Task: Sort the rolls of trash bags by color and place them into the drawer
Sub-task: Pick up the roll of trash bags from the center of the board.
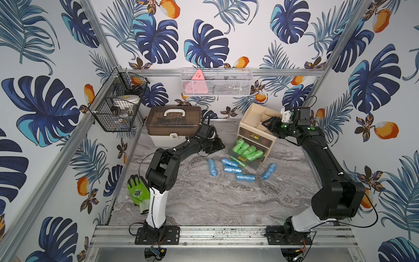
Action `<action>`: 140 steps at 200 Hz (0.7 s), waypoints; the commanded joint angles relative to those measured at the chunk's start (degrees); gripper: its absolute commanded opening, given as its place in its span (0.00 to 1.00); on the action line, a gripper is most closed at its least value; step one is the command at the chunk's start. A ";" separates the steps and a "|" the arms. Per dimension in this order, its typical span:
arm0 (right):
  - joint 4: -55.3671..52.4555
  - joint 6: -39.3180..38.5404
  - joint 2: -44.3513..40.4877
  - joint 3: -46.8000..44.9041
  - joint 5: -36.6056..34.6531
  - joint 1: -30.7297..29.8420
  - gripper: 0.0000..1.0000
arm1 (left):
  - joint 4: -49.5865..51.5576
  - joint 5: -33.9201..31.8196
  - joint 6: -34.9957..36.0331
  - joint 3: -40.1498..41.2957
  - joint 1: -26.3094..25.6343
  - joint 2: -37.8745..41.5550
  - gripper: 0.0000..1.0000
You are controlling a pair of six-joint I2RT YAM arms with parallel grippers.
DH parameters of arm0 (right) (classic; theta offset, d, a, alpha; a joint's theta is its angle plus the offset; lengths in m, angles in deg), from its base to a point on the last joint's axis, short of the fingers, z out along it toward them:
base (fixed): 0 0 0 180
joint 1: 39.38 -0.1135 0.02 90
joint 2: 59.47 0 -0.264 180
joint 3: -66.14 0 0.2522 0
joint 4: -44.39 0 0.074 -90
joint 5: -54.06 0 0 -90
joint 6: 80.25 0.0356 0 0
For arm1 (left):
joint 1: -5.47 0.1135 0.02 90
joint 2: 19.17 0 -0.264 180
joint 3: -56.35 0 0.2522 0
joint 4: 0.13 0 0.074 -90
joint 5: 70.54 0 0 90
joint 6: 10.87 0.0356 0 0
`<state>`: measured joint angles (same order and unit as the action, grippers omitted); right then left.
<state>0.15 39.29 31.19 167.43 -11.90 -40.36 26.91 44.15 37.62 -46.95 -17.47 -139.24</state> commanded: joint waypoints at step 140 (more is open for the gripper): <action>-0.98 -0.01 0.32 0.16 -1.36 0.09 0.60 | -15.47 14.13 -8.49 2.85 -2.17 -8.27 0.51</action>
<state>-0.11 39.29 31.41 167.69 -11.84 -40.36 13.47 55.25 28.13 -43.69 -18.76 -147.00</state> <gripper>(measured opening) 0.604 0.514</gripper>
